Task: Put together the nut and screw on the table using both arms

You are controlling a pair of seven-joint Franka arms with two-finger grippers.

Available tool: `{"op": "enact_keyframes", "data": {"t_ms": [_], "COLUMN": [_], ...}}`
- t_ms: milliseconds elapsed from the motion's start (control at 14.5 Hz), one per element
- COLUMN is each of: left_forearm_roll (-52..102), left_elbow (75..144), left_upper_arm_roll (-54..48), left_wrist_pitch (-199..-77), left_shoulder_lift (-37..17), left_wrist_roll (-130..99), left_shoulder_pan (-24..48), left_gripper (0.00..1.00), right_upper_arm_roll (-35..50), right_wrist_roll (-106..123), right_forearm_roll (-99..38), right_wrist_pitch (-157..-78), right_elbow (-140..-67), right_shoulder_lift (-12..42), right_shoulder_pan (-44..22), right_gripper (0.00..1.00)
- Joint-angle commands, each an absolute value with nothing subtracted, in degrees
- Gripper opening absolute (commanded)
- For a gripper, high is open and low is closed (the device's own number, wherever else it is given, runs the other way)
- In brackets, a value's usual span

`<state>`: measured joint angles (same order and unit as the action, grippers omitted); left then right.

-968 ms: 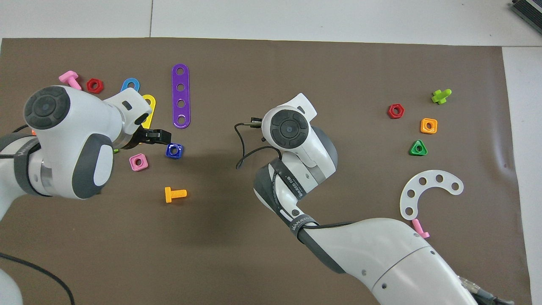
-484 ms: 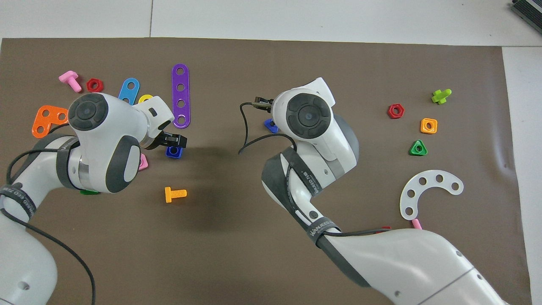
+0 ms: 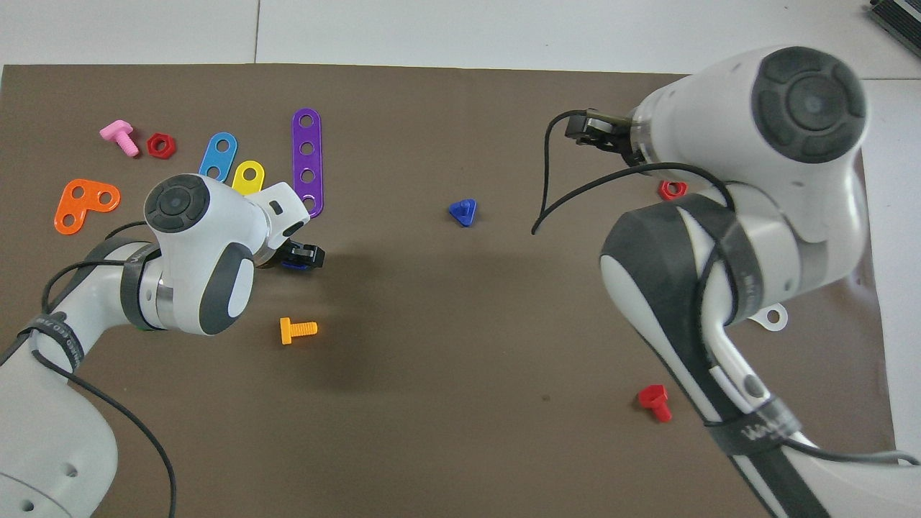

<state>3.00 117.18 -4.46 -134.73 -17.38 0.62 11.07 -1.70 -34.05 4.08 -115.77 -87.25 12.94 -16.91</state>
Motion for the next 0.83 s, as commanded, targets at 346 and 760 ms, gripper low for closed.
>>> {"op": "enact_keyframes", "data": {"t_ms": [346, 760], "left_forearm_roll": [2.9, 2.9], "left_elbow": [118.7, 117.7], "left_upper_arm_roll": [-3.4, -3.4], "left_wrist_pitch": [-135.9, -135.2], "left_shoulder_lift": [-16.6, -16.6], "left_wrist_roll": [1.8, 1.7], "left_shoulder_pan": [12.0, 12.0], "left_gripper": [0.63, 0.45], "right_upper_arm_roll": [-1.2, -1.8], "right_wrist_roll": [-17.7, -10.9], "right_forearm_roll": [2.5, 2.5], "right_wrist_pitch": [-99.4, -90.5], "right_elbow": [-88.9, -88.1], "right_shoulder_lift": [2.2, -1.4], "right_shoulder_pan": [-4.8, -1.5], "right_gripper": [1.0, 1.0]}}
